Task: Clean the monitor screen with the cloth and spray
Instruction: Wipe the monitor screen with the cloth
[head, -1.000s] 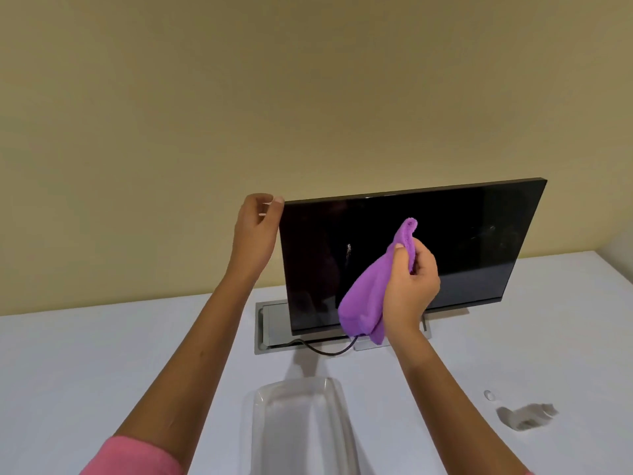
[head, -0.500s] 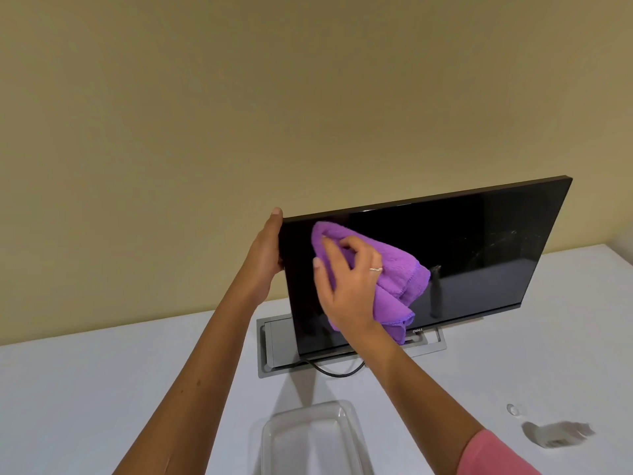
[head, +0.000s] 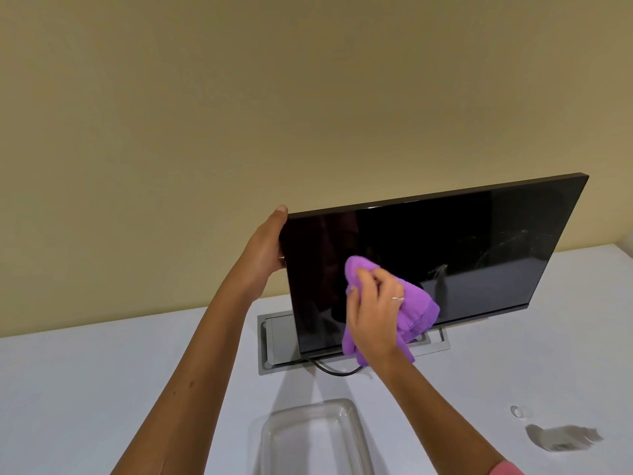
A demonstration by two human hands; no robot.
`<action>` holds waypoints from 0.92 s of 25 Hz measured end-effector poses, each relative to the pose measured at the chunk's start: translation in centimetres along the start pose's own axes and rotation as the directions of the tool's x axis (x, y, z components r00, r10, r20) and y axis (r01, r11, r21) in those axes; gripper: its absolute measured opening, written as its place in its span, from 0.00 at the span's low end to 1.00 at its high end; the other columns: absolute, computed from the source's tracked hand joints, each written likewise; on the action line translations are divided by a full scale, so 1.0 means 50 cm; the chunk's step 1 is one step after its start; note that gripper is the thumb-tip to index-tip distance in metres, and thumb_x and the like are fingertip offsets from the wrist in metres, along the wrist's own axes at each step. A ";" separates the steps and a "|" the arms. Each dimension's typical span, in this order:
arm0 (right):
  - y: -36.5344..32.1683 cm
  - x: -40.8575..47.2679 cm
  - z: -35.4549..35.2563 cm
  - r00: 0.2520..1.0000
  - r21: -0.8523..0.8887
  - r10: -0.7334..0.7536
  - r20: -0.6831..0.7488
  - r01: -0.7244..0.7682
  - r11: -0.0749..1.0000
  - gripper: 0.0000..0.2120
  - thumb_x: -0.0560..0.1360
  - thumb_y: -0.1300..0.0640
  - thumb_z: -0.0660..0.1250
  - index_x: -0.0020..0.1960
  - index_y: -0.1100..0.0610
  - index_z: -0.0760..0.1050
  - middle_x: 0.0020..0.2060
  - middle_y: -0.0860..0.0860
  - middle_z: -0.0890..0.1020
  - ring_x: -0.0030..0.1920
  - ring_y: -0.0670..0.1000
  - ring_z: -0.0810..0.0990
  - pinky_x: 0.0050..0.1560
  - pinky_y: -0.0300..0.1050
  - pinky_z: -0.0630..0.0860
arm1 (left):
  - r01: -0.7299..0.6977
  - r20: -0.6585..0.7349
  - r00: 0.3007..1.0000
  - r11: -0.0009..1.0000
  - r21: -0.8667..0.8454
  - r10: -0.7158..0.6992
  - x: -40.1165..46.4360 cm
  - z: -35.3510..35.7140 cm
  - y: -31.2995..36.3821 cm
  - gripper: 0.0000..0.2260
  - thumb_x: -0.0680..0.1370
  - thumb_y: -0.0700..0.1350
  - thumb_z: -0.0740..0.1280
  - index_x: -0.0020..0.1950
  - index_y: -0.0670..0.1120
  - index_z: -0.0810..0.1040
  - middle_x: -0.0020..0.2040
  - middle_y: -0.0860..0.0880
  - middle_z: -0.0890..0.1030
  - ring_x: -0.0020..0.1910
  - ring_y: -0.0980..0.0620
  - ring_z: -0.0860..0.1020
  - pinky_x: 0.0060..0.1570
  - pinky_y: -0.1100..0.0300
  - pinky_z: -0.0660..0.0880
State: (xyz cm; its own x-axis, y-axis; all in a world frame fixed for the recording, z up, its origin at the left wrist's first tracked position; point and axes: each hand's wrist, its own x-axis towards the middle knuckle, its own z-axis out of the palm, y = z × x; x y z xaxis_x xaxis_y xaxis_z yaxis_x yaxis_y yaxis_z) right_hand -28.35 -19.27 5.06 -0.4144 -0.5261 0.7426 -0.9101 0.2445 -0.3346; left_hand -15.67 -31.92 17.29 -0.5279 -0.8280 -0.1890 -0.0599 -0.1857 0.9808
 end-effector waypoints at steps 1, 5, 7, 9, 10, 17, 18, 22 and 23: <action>0.006 0.020 -0.005 0.995 0.041 0.097 -0.034 -0.095 0.995 0.15 0.74 0.60 0.64 0.60 0.57 0.68 0.51 0.59 0.76 0.48 0.53 0.69 0.48 0.51 0.72 | -0.004 0.010 1.000 1.000 -0.002 0.004 -0.002 -0.001 0.001 0.18 0.81 0.58 0.54 0.43 0.56 0.80 0.46 0.52 0.83 0.50 0.49 0.79 0.55 0.50 0.74; -0.011 0.087 -0.008 0.991 0.115 0.080 -0.110 -0.067 0.991 0.17 0.75 0.62 0.63 0.64 0.59 0.69 0.51 0.59 0.76 0.48 0.55 0.70 0.50 0.52 0.72 | -0.008 0.035 0.999 1.000 0.023 0.007 -0.013 -0.001 0.002 0.18 0.81 0.59 0.52 0.52 0.53 0.79 0.58 0.46 0.82 0.59 0.44 0.78 0.62 0.48 0.72; -0.038 0.103 -0.002 0.991 0.113 -0.010 -0.136 0.025 0.993 0.19 0.74 0.64 0.64 0.64 0.59 0.72 0.50 0.60 0.77 0.47 0.56 0.71 0.48 0.54 0.73 | -0.005 0.045 0.999 1.000 0.011 0.004 -0.019 -0.001 0.003 0.19 0.81 0.60 0.52 0.53 0.53 0.79 0.58 0.47 0.82 0.60 0.46 0.78 0.63 0.48 0.72; -0.070 0.116 0.005 0.985 0.116 -0.082 -0.152 0.100 0.988 0.18 0.75 0.63 0.62 0.63 0.58 0.75 0.49 0.58 0.77 0.45 0.58 0.72 0.44 0.56 0.73 | 0.000 0.071 0.997 1.000 -0.007 0.000 -0.022 -0.003 0.003 0.21 0.81 0.61 0.51 0.56 0.52 0.80 0.56 0.49 0.83 0.58 0.49 0.80 0.63 0.49 0.72; -0.087 0.120 0.008 0.982 0.114 -0.113 -0.153 0.131 0.985 0.18 0.75 0.62 0.60 0.63 0.57 0.76 0.49 0.58 0.77 0.43 0.58 0.73 0.42 0.55 0.73 | 0.006 0.080 0.997 1.000 -0.009 -0.005 -0.021 -0.005 0.001 0.23 0.80 0.62 0.51 0.58 0.51 0.79 0.56 0.49 0.83 0.58 0.50 0.80 0.64 0.49 0.71; -0.158 0.129 0.017 0.964 0.051 -0.238 -0.120 0.245 0.968 0.17 0.74 0.61 0.61 0.60 0.53 0.79 0.44 0.58 0.80 0.44 0.55 0.70 0.41 0.50 0.70 | 0.053 0.017 0.999 0.996 -0.067 -0.052 -0.015 -0.004 -0.012 0.24 0.81 0.59 0.50 0.53 0.46 0.80 0.53 0.44 0.83 0.56 0.46 0.80 0.64 0.47 0.72; -0.161 0.129 0.015 0.965 0.047 -0.238 -0.113 0.244 0.969 0.17 0.73 0.61 0.61 0.60 0.53 0.80 0.44 0.58 0.80 0.43 0.56 0.72 0.41 0.50 0.71 | 0.050 0.013 0.999 0.997 -0.066 -0.049 -0.014 -0.004 -0.013 0.23 0.81 0.59 0.50 0.51 0.46 0.80 0.51 0.44 0.83 0.55 0.46 0.80 0.63 0.48 0.73; -0.165 0.130 0.015 0.961 0.036 -0.251 -0.114 0.257 0.966 0.16 0.74 0.61 0.60 0.61 0.53 0.75 0.43 0.57 0.79 0.40 0.57 0.74 0.39 0.51 0.71 | 0.028 0.049 0.998 0.998 -0.051 -0.026 -0.010 -0.010 -0.019 0.23 0.81 0.59 0.50 0.48 0.48 0.81 0.48 0.47 0.84 0.52 0.49 0.81 0.58 0.51 0.74; -0.163 0.126 0.018 0.960 0.034 -0.252 -0.123 0.257 0.966 0.16 0.75 0.62 0.60 0.61 0.53 0.73 0.43 0.56 0.77 0.40 0.57 0.73 0.39 0.51 0.71 | 0.026 0.055 0.998 0.998 -0.051 -0.023 -0.010 -0.011 -0.019 0.23 0.81 0.59 0.50 0.48 0.48 0.81 0.48 0.47 0.85 0.51 0.50 0.81 0.57 0.52 0.74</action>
State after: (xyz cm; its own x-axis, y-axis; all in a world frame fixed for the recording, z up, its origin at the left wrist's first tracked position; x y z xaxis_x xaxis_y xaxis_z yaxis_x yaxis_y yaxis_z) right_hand -23.54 -25.29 11.94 -0.1681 -0.4664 0.8684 -0.9857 0.0733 -0.1515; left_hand -14.87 -31.61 16.41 -0.5719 -0.7933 -0.2089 -0.0307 -0.2337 0.9718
